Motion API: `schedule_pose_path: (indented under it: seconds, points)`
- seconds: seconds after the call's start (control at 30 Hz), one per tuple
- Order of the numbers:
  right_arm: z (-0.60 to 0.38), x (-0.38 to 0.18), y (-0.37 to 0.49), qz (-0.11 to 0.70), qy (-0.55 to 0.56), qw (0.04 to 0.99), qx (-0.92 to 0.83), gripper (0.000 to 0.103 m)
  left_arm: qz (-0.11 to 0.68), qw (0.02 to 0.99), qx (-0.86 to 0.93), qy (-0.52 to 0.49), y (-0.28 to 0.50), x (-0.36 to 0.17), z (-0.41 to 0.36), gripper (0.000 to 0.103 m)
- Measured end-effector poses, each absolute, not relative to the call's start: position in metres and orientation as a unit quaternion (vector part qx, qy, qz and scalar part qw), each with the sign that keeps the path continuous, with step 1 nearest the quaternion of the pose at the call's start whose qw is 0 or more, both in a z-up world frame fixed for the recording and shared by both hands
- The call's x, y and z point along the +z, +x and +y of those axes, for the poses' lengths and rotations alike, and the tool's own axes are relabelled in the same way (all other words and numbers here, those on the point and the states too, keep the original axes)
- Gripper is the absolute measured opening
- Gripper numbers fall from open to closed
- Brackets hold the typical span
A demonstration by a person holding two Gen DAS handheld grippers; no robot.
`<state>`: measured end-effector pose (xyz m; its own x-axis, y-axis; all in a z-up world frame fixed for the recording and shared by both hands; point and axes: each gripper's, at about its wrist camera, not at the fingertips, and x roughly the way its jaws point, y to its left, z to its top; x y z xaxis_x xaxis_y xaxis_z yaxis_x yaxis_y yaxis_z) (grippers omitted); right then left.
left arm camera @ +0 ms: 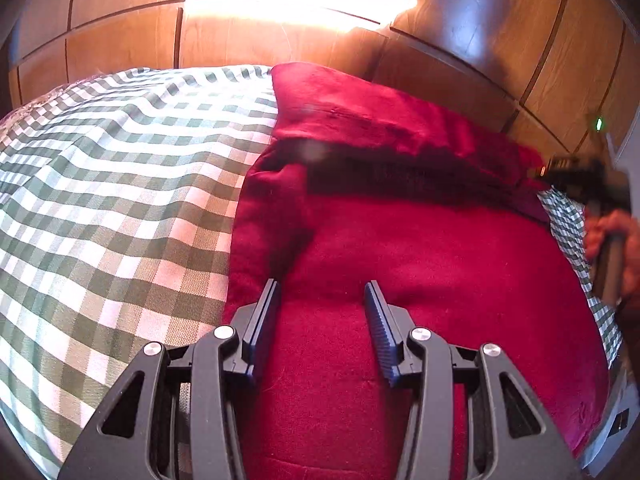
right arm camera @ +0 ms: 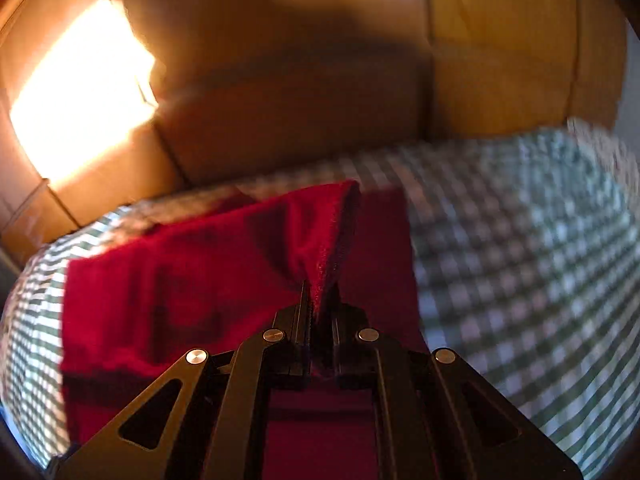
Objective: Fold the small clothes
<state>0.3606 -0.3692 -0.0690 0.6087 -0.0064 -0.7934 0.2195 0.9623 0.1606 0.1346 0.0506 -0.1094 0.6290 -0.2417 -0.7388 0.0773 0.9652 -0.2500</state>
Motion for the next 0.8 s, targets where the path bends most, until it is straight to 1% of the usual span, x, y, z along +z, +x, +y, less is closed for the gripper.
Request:
schedule_pose_path:
  seconds: [0.07,0.13,0.2,0.27,0.33,0.43,0.47,0.53,0.6,0.73,0.8]
  points:
    - [-0.376,-0.09,0.359,0.453,0.133,0.879,-0.069,0.006,0.433,0.889,-0.094,-0.117,0.142,-0.102,0.055,0.048]
    - [-0.378,-0.101,0.355,0.452,0.146,0.878,-0.064,0.006,0.433,0.887,-0.091,-0.136,0.153,-0.093,0.062,0.049]
    - [-0.378,-0.101,0.354,0.449,0.154,0.878,-0.059,0.006,0.426,0.888,-0.091,-0.145,0.171,-0.083,0.07,0.058]
    - [-0.382,-0.099,0.353,0.449,0.164,0.877,-0.051,0.007,0.422,0.89,-0.082,-0.152,0.196,-0.075,0.077,0.063]
    - [-0.383,-0.092,0.351,0.448,0.173,0.876,-0.047,0.017,0.42,0.89,-0.075,-0.159,0.22,-0.074,0.084,0.063]
    - [-0.389,-0.073,0.344,0.428,0.161,0.888,-0.052,0.022,0.421,0.89,-0.053,-0.167,0.258,-0.072,0.092,0.061]
    - [-0.388,-0.066,0.34,0.419,0.152,0.893,-0.053,0.026,0.416,0.892,-0.05,-0.169,0.265,-0.07,0.092,0.061]
    - [-0.384,-0.053,0.337,0.4,0.134,0.905,-0.056,0.053,0.397,0.903,-0.049,-0.158,0.279,-0.062,0.085,0.059]
    - [-0.374,-0.042,0.335,0.38,0.114,0.917,-0.045,0.054,0.384,0.912,-0.057,-0.133,0.288,-0.058,0.069,0.056]
    - [-0.344,-0.049,0.353,0.402,0.066,0.913,-0.01,0.054,0.374,0.922,-0.064,-0.08,0.313,-0.058,0.037,0.055]
    - [-0.332,-0.058,0.364,0.41,0.04,0.911,-0.009,0.054,0.38,0.922,-0.058,-0.048,0.33,-0.067,0.025,0.055]
